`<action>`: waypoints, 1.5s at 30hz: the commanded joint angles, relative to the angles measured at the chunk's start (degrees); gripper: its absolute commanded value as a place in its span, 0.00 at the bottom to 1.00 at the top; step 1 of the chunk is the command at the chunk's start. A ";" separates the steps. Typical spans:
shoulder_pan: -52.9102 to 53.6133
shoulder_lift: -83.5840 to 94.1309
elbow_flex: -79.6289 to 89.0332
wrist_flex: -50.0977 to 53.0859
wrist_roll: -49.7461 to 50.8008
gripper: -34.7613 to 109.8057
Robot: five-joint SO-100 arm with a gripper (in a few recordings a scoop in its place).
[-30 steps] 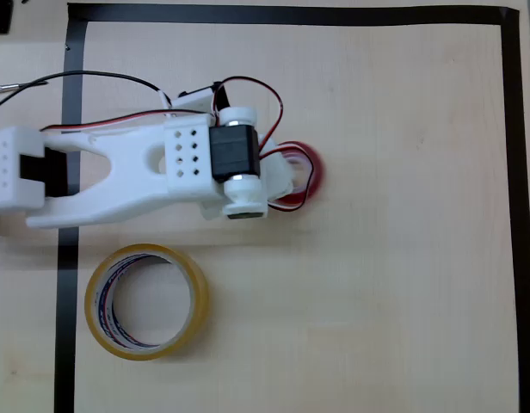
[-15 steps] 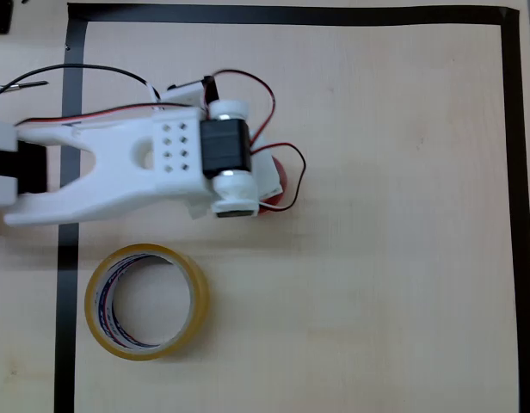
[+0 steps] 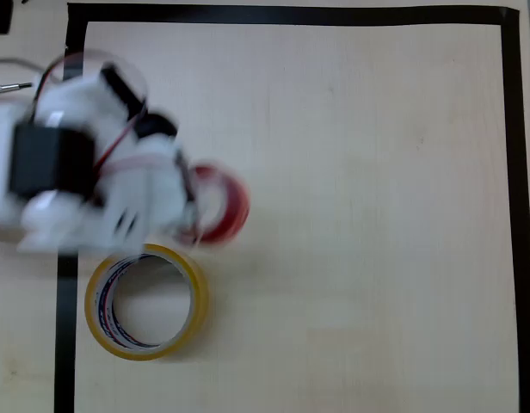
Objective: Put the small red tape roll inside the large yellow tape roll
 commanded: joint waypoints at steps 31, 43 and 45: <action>16.00 32.43 53.88 -26.19 -4.92 0.36; 12.39 54.23 52.65 -12.83 -5.36 0.29; 8.79 61.52 57.30 -11.69 -5.10 0.24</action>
